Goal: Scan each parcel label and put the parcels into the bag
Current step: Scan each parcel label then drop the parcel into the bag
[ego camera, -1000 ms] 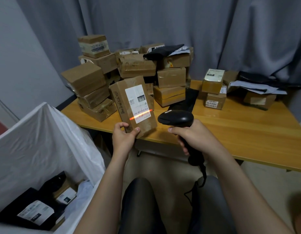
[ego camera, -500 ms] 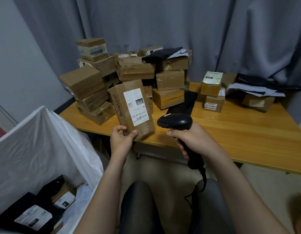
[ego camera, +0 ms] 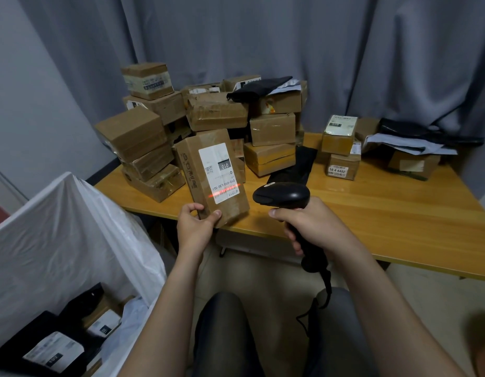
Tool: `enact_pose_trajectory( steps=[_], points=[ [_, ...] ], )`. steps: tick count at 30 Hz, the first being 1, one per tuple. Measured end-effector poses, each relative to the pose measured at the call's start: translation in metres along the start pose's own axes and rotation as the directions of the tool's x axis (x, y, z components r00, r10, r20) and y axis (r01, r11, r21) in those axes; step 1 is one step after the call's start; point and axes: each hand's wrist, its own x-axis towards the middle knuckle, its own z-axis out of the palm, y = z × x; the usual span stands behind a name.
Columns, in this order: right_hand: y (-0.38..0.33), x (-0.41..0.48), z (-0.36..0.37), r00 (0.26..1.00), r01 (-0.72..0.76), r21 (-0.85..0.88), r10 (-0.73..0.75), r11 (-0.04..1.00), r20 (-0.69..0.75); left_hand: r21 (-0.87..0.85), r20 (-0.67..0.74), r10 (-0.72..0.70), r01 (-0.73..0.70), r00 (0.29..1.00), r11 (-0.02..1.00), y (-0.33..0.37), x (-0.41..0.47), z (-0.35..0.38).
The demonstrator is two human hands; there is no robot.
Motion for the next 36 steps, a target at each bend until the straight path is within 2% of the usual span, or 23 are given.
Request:
enact_pose_trajectory(
  steps=[15,18,20,26,28,36],
  points=[
    [0.001,0.010,0.010,1.000,0.004,0.016,-0.003,1.000,-0.031,0.081,-0.006,0.037,-0.036,0.999,0.996,0.006,-0.003,-0.015],
    [-0.004,0.021,0.025,0.998,0.025,0.016,-0.024,1.000,-0.050,0.125,-0.040,0.077,-0.072,0.996,0.989,0.007,-0.004,-0.037],
    [-0.011,0.026,0.038,0.998,0.044,0.025,-0.043,0.999,-0.042,0.218,-0.087,0.133,-0.111,0.987,0.970,0.011,-0.008,-0.060],
    [-0.033,0.038,0.083,0.996,0.072,0.048,-0.074,0.996,0.045,0.420,-0.116,0.203,-0.137,0.972,0.897,0.020,-0.021,-0.150],
    [-0.038,0.041,0.100,0.993,0.067,0.060,-0.072,0.996,0.088,0.510,-0.136,0.184,-0.090,0.974,0.855,0.020,-0.030,-0.182],
    [-0.044,0.045,0.147,0.975,0.079,0.067,-0.091,0.995,0.204,0.734,-0.291,-0.103,0.292,0.951,0.613,-0.018,-0.047,-0.273]
  ],
)
